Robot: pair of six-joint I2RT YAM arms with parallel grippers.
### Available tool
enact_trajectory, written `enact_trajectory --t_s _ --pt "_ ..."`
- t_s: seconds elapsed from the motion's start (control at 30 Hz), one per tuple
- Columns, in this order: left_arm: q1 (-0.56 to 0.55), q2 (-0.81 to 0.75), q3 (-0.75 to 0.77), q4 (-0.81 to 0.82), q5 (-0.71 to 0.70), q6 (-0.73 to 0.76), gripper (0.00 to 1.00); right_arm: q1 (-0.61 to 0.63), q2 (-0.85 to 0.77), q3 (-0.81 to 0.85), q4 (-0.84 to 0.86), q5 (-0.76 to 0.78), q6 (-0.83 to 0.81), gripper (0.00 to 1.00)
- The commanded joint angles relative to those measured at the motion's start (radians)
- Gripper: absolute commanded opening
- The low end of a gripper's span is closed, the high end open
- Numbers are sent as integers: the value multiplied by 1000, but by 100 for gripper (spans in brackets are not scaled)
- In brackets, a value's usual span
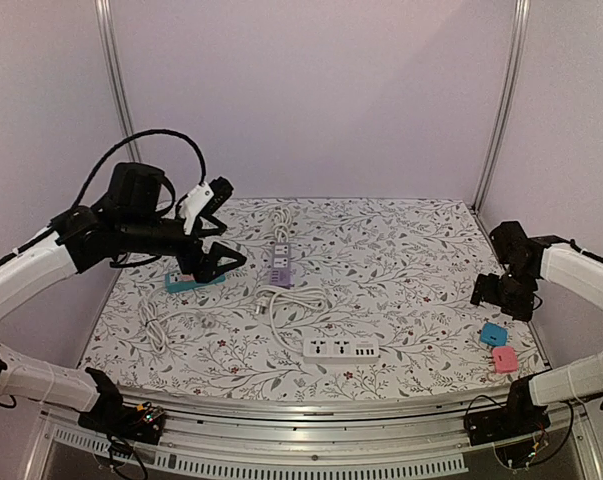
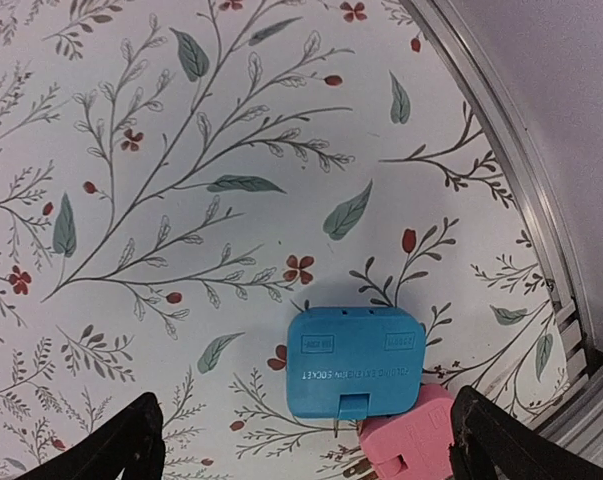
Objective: Insert the plug
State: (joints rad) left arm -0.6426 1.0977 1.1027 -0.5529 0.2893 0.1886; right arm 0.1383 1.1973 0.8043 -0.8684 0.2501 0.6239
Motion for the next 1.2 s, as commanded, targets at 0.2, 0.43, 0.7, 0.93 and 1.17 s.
enact_trajectory --t_s 0.2,0.43,0.7,0.93,1.17 --pt "-65 194 -284 575 108 -291 94 -92 268 -28 5 -26 25 99" --pt "-162 204 -543 1101 25 -263 97 -106 281 -48 46 -63 -22 95" --pt "-178 202 -601 1121 -9 -287 97 -109 304 -56 100 -152 -90 73" --pt "-187 185 -627 1125 -23 -283 97 -104 303 -72 123 -206 -122 58" --pt "-204 174 -632 1116 -39 -277 97 13 247 -45 132 -209 -134 40"
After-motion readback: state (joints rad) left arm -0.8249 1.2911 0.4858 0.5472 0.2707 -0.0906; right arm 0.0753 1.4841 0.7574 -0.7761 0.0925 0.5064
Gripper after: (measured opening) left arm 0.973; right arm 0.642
